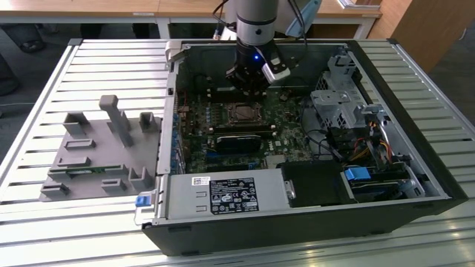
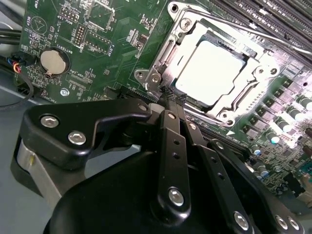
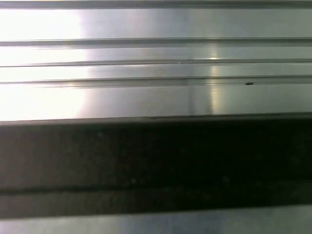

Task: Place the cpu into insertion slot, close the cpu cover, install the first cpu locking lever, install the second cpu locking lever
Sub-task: 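Install the second cpu locking lever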

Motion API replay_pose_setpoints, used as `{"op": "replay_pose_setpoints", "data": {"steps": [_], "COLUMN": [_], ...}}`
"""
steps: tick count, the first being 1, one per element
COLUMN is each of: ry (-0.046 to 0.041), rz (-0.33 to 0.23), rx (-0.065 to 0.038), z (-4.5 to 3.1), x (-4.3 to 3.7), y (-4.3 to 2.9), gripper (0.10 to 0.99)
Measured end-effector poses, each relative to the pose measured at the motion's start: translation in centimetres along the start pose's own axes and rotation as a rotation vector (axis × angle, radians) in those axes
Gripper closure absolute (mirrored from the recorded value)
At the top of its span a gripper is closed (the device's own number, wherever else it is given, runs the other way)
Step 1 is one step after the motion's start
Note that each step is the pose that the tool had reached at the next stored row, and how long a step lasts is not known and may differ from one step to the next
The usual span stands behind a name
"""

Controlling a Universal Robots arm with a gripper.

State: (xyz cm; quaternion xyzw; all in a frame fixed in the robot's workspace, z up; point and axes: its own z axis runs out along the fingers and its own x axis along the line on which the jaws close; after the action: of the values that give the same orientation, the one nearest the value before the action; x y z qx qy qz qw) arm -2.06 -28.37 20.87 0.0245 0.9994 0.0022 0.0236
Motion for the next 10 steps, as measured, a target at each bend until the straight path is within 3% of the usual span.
{"op": "replay_pose_setpoints", "data": {"steps": [10], "ry": [0.0], "rz": [0.0], "rx": [0.0], "z": [0.0], "x": [-0.02], "y": [-0.43], "gripper": [0.98]}}
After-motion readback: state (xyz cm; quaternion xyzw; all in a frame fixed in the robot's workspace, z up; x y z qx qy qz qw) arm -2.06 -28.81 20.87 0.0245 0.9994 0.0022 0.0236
